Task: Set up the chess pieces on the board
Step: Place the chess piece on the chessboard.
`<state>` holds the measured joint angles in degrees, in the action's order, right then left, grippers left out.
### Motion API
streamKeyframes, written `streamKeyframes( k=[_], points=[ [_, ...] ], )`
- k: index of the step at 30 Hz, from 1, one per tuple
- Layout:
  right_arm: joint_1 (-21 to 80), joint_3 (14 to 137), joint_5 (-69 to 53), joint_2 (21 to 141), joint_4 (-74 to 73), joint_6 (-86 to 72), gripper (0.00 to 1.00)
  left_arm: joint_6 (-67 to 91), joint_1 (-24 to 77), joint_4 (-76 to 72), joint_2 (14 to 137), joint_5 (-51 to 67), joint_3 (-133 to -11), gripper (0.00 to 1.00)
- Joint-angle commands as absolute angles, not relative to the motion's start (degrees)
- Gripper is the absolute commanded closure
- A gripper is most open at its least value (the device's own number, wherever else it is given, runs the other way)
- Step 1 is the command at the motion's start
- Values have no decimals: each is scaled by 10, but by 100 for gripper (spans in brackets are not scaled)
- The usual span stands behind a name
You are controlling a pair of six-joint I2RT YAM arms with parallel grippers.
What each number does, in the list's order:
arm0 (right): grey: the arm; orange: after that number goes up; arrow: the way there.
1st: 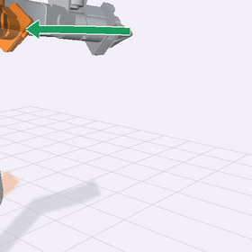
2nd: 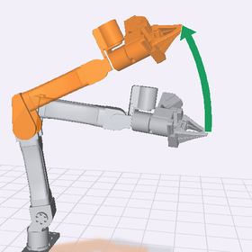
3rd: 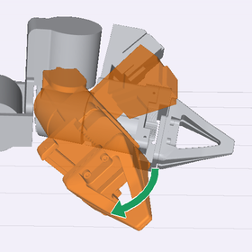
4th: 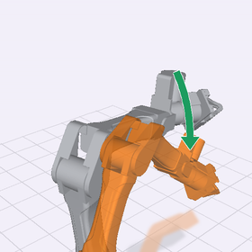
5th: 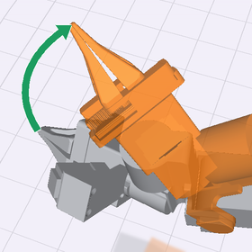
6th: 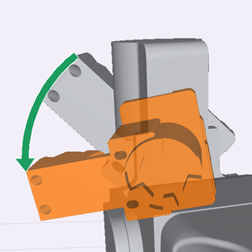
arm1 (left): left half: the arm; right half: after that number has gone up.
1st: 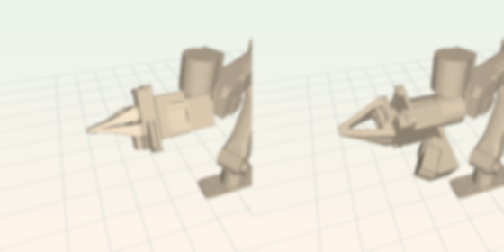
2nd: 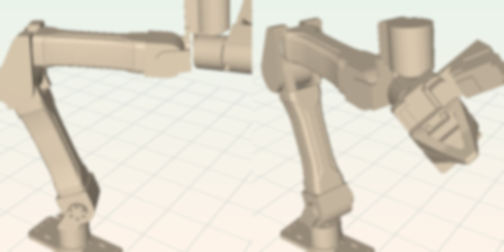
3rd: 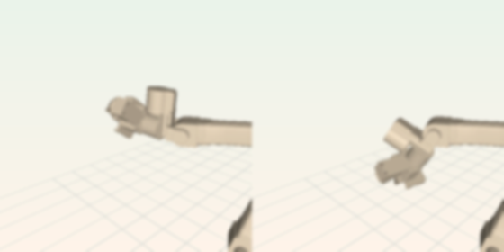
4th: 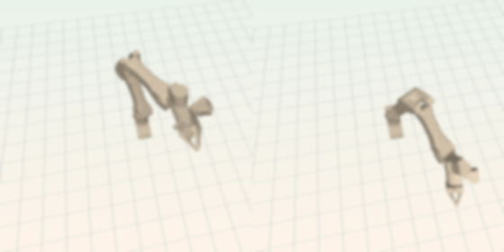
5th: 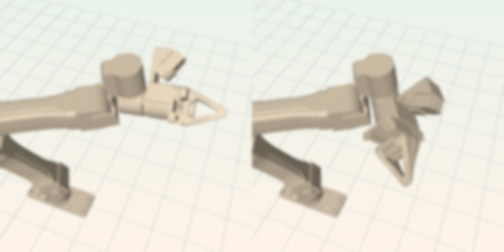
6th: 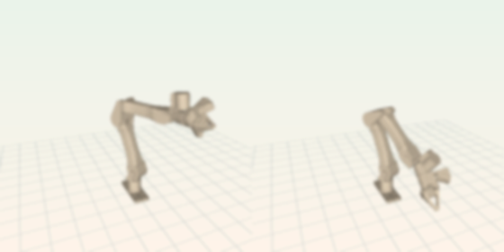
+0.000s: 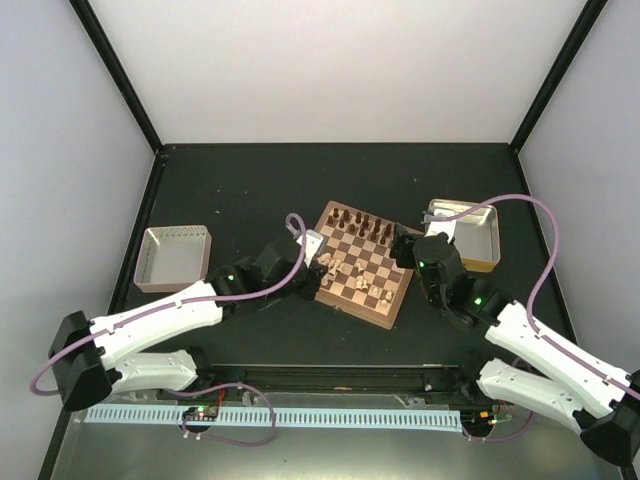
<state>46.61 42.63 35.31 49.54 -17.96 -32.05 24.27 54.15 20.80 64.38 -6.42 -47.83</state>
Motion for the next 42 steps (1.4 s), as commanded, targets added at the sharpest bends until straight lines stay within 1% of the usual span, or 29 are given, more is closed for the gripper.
streamKeyframes(
  k=[1,10,19,25,34,42],
  points=[
    [461,435,422,477,-216,-372,23,255,574,158,677,-101,-478,96],
    [459,418,418,466,-216,-383,21,266,627,117,773,-133,-484,96],
    [457,407,423,461,-210,-383,20,266,657,93,823,-150,-476,96],
    [455,405,424,461,-208,-381,19,268,668,101,855,-161,-492,96],
    [454,401,425,461,-202,-377,18,266,676,70,906,-174,-495,96],
    [453,403,426,462,-198,-372,17,265,677,55,925,-240,-496,96]
  ],
)
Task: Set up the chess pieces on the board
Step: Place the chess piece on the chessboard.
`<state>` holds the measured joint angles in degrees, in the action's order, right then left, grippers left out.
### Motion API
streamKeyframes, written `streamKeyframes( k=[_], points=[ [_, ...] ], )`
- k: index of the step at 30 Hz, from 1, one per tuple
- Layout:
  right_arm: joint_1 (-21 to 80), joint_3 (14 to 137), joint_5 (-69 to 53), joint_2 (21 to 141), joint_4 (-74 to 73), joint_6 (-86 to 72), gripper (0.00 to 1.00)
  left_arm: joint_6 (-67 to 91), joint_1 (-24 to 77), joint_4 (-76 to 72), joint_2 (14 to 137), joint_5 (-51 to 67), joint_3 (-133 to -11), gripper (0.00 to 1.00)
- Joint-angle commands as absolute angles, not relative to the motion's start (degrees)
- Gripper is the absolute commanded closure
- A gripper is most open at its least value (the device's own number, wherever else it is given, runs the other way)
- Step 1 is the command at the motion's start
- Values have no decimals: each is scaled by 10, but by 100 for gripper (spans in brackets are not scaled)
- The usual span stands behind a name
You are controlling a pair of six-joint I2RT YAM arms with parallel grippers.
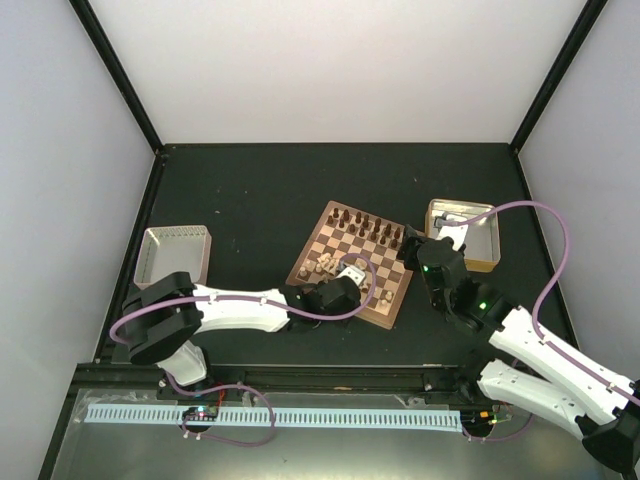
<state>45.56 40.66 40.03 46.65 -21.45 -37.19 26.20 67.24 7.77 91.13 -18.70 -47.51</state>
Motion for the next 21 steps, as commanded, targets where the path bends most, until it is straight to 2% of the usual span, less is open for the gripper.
streamKeyframes(
  k=[1,21],
  points=[
    [452,403,426,462,-198,-371,17,265,677,56,927,-243,-497,96],
    [450,401,420,468,-190,-368,16,248,676,-6,967,-260,-493,93]
  ],
)
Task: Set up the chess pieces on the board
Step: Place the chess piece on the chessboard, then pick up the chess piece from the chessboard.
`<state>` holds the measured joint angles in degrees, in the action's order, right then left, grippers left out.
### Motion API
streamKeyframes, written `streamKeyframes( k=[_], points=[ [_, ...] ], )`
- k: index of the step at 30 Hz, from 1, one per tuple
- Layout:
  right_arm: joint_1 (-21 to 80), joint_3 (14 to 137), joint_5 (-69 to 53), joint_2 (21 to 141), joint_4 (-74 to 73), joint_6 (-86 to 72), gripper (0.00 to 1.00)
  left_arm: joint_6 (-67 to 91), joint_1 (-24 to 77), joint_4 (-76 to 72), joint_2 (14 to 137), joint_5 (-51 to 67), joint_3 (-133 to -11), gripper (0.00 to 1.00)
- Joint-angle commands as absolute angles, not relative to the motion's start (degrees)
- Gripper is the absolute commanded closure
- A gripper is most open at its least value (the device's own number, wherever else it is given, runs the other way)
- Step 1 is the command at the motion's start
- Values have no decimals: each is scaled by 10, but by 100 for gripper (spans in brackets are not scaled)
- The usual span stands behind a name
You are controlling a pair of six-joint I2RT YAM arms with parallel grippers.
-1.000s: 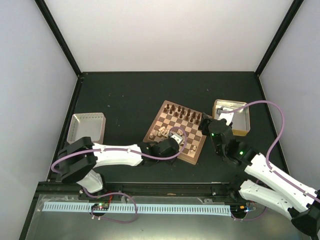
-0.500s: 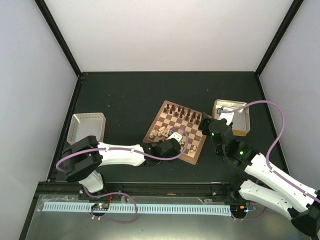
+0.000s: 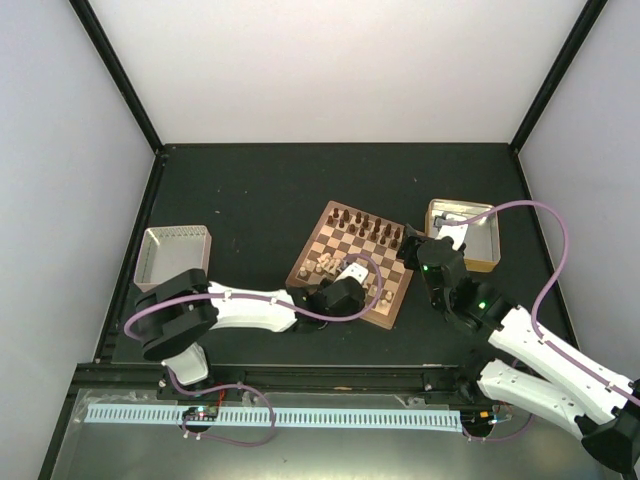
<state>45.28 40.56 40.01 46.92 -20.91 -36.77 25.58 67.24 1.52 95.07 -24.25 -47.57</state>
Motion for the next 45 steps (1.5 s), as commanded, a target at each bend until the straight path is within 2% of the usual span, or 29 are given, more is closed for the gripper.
streamKeyframes(
  k=[1,6,17,23,27,31,35,37,39,45],
  points=[
    [450,400,419,468,-190,-369,16,247,676,-7,969,-262,-494,93],
    [449,398,415,468,-189,-370,16,250,676,0,973,-268,-496,86],
    [448,400,407,461,-194,-370,16,247,676,18,899,-265,-488,47],
    [447,401,370,454,-202,-364,16,252,667,42,812,-272,-481,41],
    [435,398,283,464,-194,-343,17,260,648,69,731,-271,-469,39],
    [405,409,169,524,-201,-328,20,263,613,94,640,-266,-443,37],
    [397,433,87,626,-209,-302,30,270,545,118,547,-213,-416,33],
    [396,452,60,678,-217,-291,42,268,504,122,506,-169,-406,31],
    [395,463,36,717,-213,-283,47,261,471,129,471,-128,-404,29],
    [395,518,-1,827,-225,-268,49,237,436,152,424,-48,-431,26]
  ],
)
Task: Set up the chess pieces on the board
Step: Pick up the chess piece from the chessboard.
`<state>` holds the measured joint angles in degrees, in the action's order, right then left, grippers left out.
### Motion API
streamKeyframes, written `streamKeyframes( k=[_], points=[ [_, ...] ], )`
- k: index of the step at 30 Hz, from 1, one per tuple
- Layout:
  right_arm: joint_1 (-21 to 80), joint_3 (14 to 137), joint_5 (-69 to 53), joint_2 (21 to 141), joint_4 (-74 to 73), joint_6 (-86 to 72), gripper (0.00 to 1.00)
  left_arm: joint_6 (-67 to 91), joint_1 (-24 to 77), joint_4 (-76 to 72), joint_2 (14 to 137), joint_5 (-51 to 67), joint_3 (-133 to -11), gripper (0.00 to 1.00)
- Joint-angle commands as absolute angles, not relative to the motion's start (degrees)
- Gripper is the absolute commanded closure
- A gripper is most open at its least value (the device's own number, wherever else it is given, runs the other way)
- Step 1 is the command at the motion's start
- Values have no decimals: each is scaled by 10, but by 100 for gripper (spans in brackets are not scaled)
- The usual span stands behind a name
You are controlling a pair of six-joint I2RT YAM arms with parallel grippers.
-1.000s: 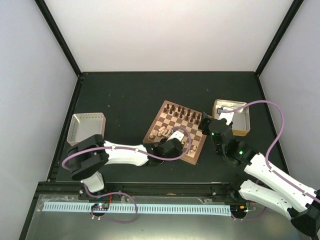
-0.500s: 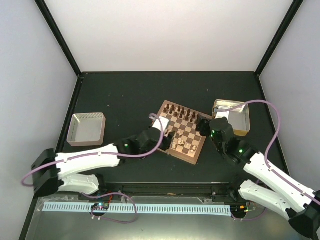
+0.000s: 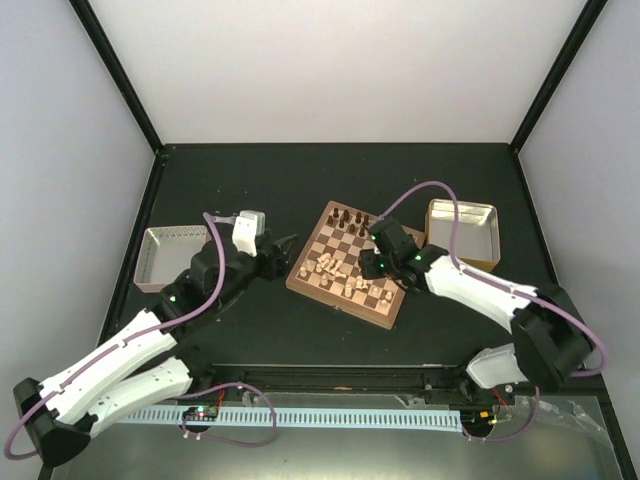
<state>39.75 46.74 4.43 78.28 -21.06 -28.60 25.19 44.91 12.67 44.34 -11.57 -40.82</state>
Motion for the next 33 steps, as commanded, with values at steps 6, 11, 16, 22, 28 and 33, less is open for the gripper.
streamKeyframes(
  k=[6,11,16,22,28,33],
  points=[
    [395,572,10,888,-278,-272,58,248,430,150,405,-37,-414,26],
    [396,580,15,905,-296,-269,60,259,429,142,413,-12,-410,26],
    [396,585,5,934,-307,-262,61,275,428,127,421,-2,-401,26],
    [396,592,19,951,-324,-258,74,278,426,118,439,25,-405,27],
    [396,591,21,956,-309,-254,77,289,425,105,443,31,-396,27],
    [396,597,26,972,-299,-243,74,287,424,107,446,31,-400,27]
  ],
)
